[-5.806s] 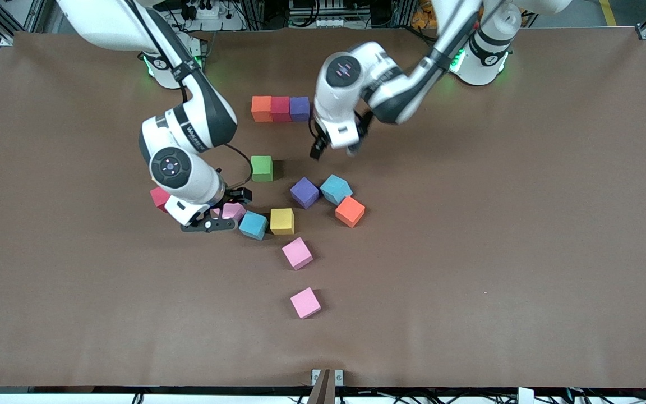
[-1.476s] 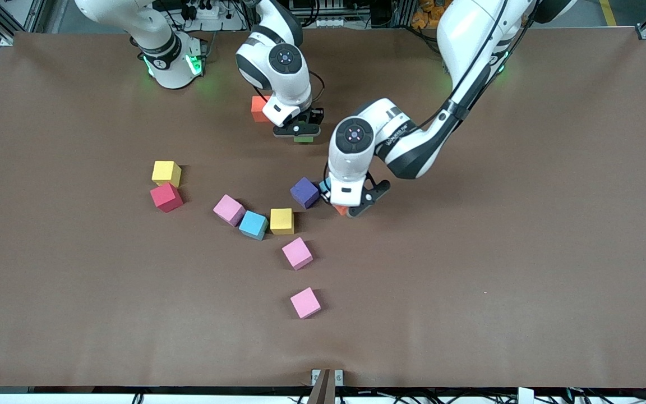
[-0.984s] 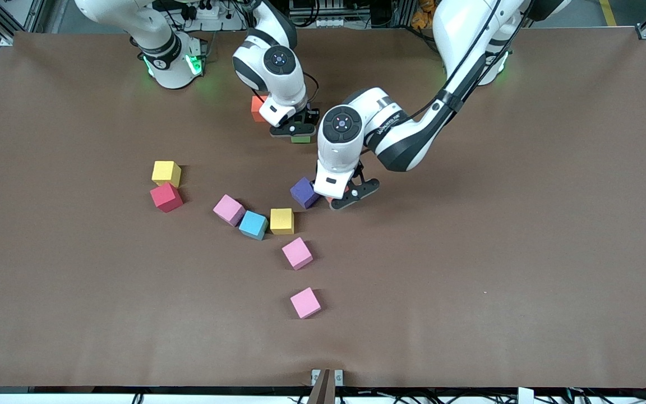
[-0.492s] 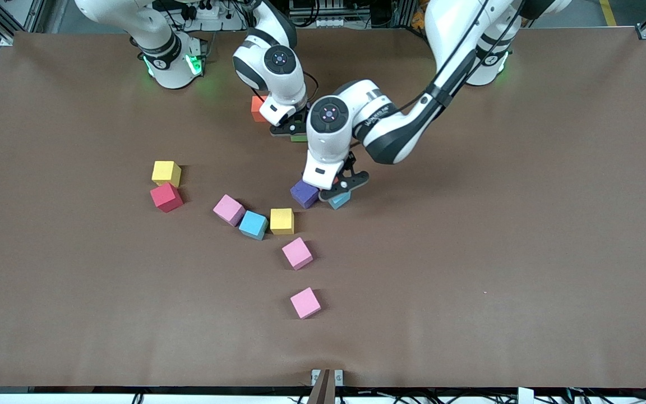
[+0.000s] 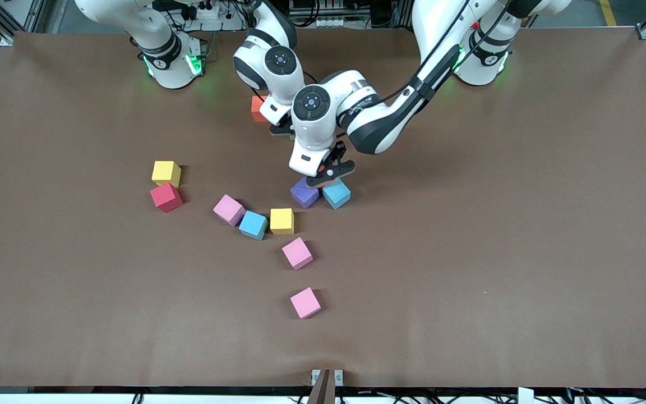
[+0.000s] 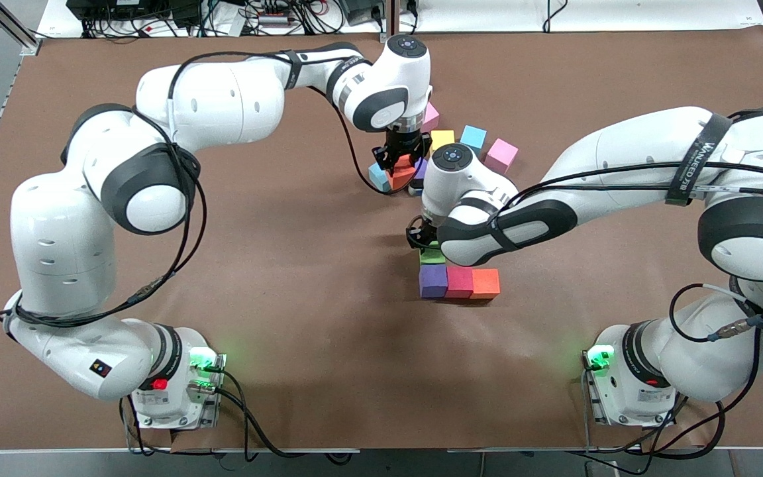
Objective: Form number 2 with 11 blocks
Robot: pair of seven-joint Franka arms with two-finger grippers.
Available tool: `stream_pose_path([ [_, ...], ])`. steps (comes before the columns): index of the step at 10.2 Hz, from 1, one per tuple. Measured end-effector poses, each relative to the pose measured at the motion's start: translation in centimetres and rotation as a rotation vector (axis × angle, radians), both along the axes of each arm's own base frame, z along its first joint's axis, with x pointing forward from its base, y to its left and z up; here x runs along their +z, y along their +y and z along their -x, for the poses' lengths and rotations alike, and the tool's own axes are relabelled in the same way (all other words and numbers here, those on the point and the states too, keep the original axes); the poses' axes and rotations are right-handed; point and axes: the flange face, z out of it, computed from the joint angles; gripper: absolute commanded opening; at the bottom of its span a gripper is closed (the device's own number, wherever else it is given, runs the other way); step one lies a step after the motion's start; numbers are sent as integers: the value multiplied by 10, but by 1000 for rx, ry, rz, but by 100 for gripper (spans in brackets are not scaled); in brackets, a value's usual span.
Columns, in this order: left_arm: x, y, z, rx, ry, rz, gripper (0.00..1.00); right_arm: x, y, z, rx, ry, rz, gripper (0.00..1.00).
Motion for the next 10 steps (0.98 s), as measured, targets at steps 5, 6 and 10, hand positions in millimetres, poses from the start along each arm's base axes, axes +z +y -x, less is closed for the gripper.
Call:
stream_pose_path([
  [5, 0, 1, -1, 6, 5, 4, 41, 2, 2, -1, -24, -7, -8, 100],
  [6, 1, 0, -1, 6, 5, 5, 41, 7, 4, -3, -28, -15, -15, 100],
  [10, 4, -8, 9, -11, 13, 16, 41, 47, -12, -41, -95, -78, -49, 100],
])
